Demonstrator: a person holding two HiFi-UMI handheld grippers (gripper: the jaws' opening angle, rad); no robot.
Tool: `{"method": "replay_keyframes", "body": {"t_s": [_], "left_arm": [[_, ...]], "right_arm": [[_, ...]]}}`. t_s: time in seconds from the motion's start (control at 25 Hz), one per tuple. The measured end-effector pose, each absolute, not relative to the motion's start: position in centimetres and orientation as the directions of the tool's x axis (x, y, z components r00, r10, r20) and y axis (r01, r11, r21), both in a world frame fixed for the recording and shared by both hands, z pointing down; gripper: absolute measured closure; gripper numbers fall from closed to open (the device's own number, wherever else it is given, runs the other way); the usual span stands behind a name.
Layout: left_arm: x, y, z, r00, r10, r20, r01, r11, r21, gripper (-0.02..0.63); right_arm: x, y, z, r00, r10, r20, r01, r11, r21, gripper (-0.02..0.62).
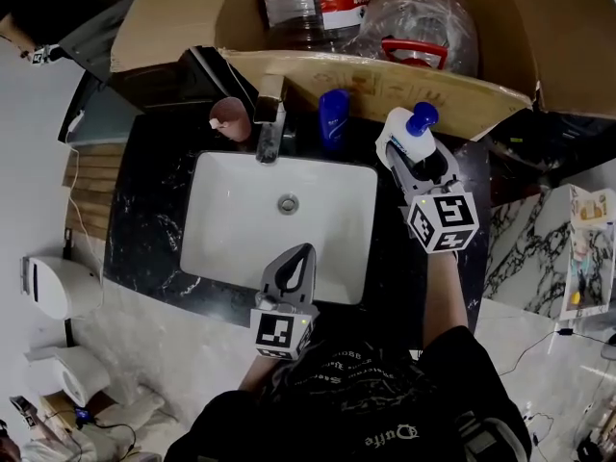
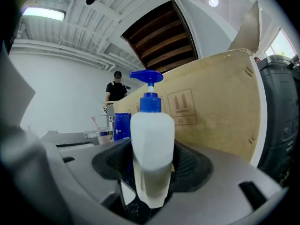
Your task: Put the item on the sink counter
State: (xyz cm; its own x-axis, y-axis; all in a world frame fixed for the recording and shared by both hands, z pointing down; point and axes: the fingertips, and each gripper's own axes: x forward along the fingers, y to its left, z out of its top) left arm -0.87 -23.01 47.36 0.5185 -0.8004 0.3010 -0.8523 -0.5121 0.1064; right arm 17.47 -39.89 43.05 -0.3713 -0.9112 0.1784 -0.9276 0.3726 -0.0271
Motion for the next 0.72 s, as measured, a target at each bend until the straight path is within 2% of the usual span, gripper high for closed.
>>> {"method": "replay_keyframes", "body": {"t_s": [0.72], "left_arm": [[-0.9, -23.4, 48.5, 0.499, -0.8, 0.334, -0.863, -0.494, 0.107, 0.598]], "right_arm": [[17.9, -41.5, 46.8, -0.373, -0.897, 0.237, -0.926, 0.376, -0.035, 0.337]]}}
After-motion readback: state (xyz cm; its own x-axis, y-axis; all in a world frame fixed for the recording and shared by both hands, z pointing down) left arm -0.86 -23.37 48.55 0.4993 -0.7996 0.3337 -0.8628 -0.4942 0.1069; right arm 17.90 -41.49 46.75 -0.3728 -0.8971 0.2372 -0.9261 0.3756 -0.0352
